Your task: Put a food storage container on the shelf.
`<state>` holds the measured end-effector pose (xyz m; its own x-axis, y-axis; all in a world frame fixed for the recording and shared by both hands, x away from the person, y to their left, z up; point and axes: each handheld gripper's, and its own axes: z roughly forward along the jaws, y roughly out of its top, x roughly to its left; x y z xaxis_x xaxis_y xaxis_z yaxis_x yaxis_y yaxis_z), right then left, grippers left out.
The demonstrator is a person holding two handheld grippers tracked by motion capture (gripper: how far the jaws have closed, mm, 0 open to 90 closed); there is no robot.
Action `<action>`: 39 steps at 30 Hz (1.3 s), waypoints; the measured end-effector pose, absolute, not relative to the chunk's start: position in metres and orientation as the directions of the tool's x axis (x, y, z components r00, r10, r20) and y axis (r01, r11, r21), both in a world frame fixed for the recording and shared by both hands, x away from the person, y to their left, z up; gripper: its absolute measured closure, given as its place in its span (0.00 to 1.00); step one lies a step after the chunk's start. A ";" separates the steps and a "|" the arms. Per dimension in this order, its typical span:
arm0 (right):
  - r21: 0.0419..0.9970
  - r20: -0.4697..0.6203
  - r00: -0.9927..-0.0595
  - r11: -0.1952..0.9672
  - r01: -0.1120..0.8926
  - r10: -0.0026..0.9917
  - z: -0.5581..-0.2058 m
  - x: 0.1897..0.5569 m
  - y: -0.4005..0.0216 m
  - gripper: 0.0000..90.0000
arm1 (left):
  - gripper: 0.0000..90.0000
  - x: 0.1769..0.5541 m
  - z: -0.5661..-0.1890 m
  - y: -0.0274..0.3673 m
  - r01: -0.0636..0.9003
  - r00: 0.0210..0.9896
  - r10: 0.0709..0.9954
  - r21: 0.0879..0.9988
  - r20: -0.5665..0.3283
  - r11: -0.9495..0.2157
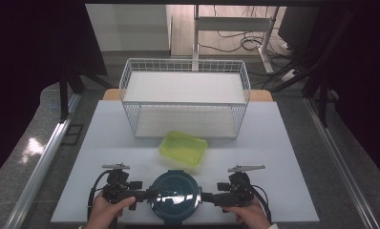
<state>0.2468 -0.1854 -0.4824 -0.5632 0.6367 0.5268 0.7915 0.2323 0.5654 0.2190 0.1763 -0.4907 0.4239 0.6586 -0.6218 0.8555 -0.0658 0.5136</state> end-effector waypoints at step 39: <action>0.367 0.711 -0.366 0.127 0.921 0.600 -0.508 0.246 -0.147 0.33 | 0.31 0.218 -0.519 0.161 0.933 0.281 0.594 0.360 -0.754 0.016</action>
<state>0.2465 -0.1466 -0.5084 -0.3660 0.6002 0.7112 0.9215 0.1270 0.3671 0.2180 0.1614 -0.5193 0.2806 0.5935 -0.7543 0.9328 0.0165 0.3600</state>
